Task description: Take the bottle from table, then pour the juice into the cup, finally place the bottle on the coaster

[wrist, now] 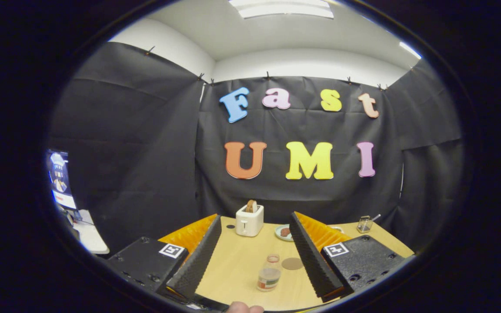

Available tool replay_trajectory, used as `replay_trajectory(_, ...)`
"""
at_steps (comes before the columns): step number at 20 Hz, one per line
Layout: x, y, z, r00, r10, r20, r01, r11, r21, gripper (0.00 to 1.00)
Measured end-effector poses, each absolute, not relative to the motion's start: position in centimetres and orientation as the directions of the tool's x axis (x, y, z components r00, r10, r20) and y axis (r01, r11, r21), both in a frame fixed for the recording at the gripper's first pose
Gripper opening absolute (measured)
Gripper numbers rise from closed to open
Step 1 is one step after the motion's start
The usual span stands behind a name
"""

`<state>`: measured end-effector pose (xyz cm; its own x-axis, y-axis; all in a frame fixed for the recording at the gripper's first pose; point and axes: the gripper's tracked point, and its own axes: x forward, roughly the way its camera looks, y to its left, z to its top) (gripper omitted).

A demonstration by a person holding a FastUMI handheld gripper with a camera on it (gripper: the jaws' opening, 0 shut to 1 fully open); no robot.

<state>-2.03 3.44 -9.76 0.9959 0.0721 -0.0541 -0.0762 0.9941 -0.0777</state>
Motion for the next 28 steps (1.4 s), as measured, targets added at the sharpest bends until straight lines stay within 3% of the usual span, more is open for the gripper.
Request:
replay_trajectory(5, -3.3, 2.1, -17.4, 0.996, 0.060, -0.072, -0.063, 0.998, -0.031, 1.00)
replay_trajectory(12, -4.6, 1.7, -27.6, 0.990, 0.083, -0.116, -0.099, 0.986, -0.134, 1.00)
replay_trajectory(21, -3.0, 0.5, -31.5, 0.989, 0.074, -0.127, -0.092, 0.986, -0.139, 1.00)
replay_trajectory(28, 2.0, -1.3, -35.9, 0.976, -0.034, -0.214, 0.003, 0.990, -0.144, 1.00)
